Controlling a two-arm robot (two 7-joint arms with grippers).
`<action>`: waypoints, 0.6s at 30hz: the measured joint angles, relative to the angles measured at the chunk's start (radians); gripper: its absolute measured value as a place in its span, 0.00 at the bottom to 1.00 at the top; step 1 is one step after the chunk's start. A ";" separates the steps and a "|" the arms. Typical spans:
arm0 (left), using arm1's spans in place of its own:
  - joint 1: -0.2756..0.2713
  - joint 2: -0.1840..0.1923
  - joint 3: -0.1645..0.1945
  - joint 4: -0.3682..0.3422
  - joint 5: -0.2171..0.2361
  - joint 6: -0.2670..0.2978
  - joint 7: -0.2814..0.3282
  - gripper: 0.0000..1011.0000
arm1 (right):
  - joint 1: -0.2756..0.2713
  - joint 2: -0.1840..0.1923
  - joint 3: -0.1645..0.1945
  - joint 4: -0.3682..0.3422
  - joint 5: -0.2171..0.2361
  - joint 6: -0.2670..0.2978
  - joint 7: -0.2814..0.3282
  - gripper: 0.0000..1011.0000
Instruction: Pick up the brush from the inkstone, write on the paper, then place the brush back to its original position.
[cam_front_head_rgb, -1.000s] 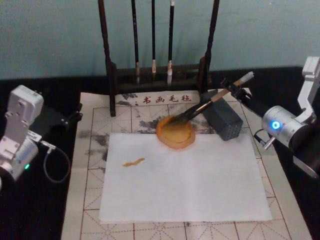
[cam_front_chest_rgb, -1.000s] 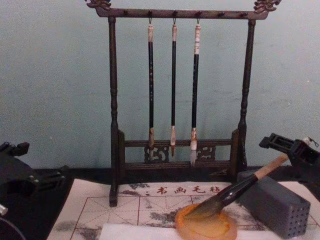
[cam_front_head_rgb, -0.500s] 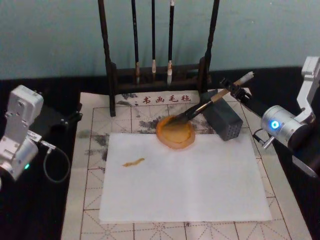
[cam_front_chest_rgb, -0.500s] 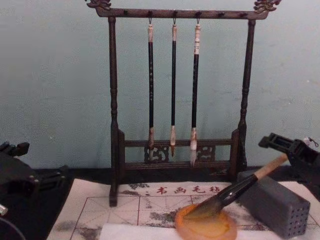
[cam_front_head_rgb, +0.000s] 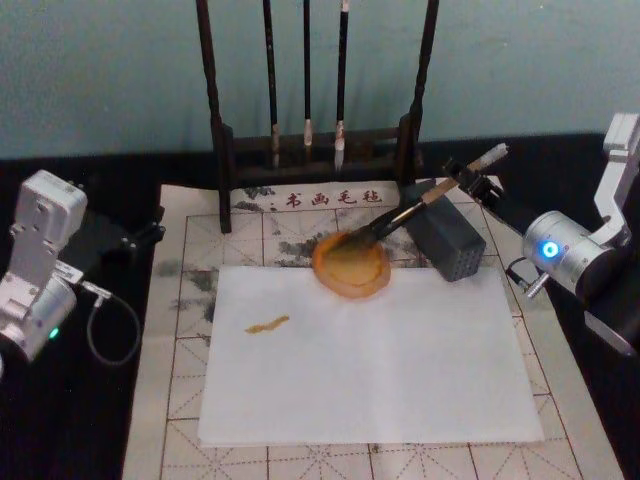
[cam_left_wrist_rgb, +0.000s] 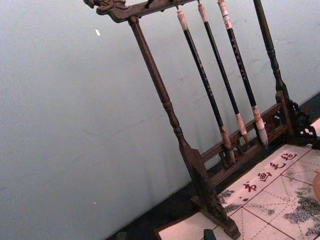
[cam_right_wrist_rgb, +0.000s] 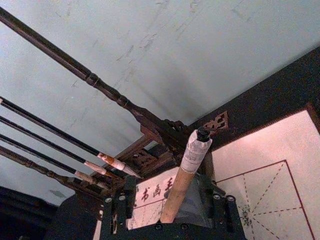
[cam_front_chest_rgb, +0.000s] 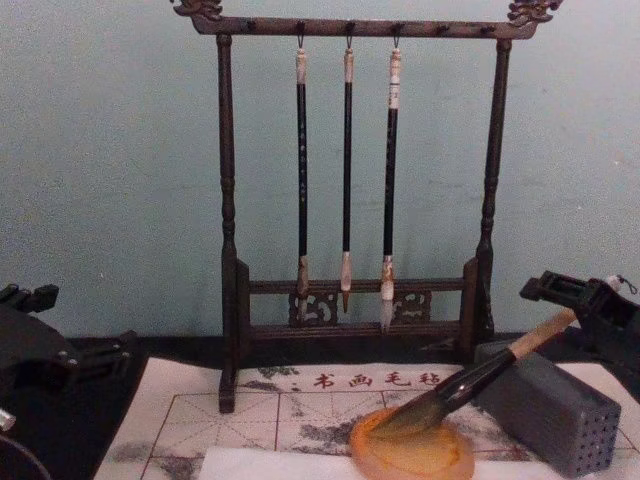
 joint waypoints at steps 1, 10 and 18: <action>0.000 0.000 0.000 0.000 0.000 0.000 0.000 0.99 | 0.000 0.000 0.000 0.000 0.000 0.000 0.000 0.82; 0.000 0.000 0.000 0.000 0.000 0.000 0.000 0.99 | -0.001 0.000 0.001 -0.001 0.000 0.001 0.000 0.55; 0.000 0.000 0.000 0.000 0.000 0.000 0.000 0.99 | -0.001 0.000 0.001 -0.002 0.000 0.001 0.000 0.29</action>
